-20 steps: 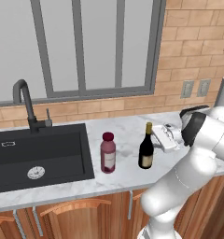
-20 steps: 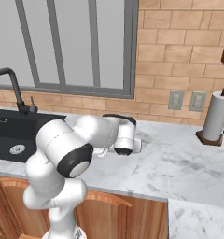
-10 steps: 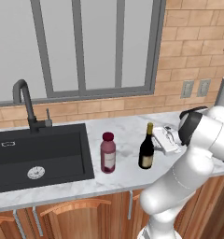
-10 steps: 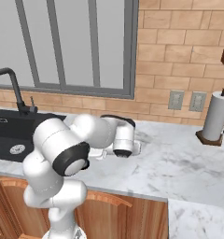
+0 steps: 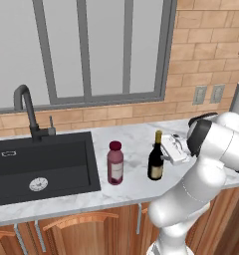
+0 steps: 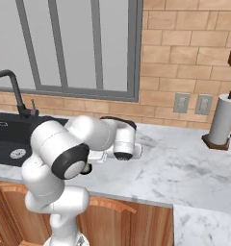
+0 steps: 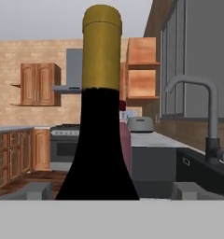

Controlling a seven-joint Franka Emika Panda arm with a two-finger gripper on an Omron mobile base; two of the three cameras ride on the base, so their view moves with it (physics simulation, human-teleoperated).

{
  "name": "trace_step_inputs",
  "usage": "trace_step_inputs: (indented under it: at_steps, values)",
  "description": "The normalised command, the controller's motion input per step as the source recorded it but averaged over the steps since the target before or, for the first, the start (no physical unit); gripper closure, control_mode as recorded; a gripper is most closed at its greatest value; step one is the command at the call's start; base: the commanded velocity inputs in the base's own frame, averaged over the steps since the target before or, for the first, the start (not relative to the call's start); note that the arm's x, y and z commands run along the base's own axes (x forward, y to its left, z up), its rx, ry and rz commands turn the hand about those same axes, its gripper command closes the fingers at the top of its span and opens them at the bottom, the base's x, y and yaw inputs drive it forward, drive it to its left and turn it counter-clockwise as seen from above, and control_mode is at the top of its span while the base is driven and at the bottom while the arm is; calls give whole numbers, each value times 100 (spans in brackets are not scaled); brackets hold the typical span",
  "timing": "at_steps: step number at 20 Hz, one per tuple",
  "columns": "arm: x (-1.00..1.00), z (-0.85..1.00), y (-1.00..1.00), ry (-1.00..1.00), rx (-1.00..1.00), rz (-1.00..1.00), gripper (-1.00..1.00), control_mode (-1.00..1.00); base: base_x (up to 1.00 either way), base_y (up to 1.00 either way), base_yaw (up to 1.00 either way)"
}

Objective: There is a wine glass and glass cup on the dining counter. Place the wine bottle next to the wine glass and the juice bottle next to the glass cup.

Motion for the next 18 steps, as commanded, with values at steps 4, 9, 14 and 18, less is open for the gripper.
trace_step_inputs:
  at_steps: [4, 9, 14, 18]
  values:
    - [-2, 4, 9, 4, 0, 0, -100, -100, 0, 0, 0]
    - [-14, 3, 4, 9, 0, 0, -100, -100, 0, 0, 0]
    - [-7, 1, 16, 19, 0, 0, -100, -100, 0, 0, 0]
    - [-3, 0, 32, 19, 0, 0, -100, -100, 0, 0, 0]
